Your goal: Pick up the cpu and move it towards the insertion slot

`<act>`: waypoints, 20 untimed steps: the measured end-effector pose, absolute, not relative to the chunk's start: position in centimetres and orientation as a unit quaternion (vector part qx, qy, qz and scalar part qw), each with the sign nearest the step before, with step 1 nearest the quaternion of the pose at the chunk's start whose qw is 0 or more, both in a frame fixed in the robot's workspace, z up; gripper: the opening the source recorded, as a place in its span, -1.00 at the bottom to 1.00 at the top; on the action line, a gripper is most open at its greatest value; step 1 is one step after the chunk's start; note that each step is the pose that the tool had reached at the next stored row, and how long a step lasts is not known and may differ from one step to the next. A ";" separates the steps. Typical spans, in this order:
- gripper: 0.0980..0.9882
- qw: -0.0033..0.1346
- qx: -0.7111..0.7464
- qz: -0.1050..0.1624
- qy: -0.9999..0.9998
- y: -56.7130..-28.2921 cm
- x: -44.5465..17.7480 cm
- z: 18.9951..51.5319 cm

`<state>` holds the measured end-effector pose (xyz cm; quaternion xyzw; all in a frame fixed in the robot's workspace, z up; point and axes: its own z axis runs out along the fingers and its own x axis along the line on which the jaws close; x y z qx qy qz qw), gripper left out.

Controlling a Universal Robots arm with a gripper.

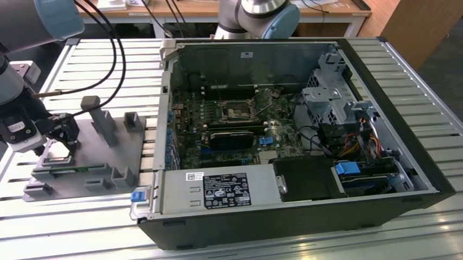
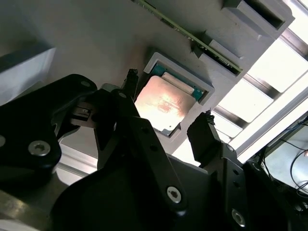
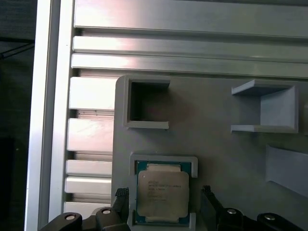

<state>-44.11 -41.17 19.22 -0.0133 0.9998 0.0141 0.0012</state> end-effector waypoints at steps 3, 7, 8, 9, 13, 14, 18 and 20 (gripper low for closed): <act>0.34 0.001 -0.013 0.014 1.000 -41.2 -44.1 19.1; 0.34 0.001 -0.014 0.014 1.000 -41.1 -44.1 18.9; 0.34 0.001 -0.014 0.014 1.000 -41.1 -44.2 18.9; 0.34 0.001 -0.014 0.014 1.000 -41.1 -44.2 18.9; 0.34 0.001 -0.014 0.014 1.000 -41.0 -44.2 18.7; 0.34 0.001 -0.014 0.014 1.000 -41.0 -44.2 18.6; 0.34 0.001 -0.014 0.014 1.000 -41.0 -44.2 18.4; 0.34 0.001 -0.015 0.015 1.000 -41.0 -44.2 18.3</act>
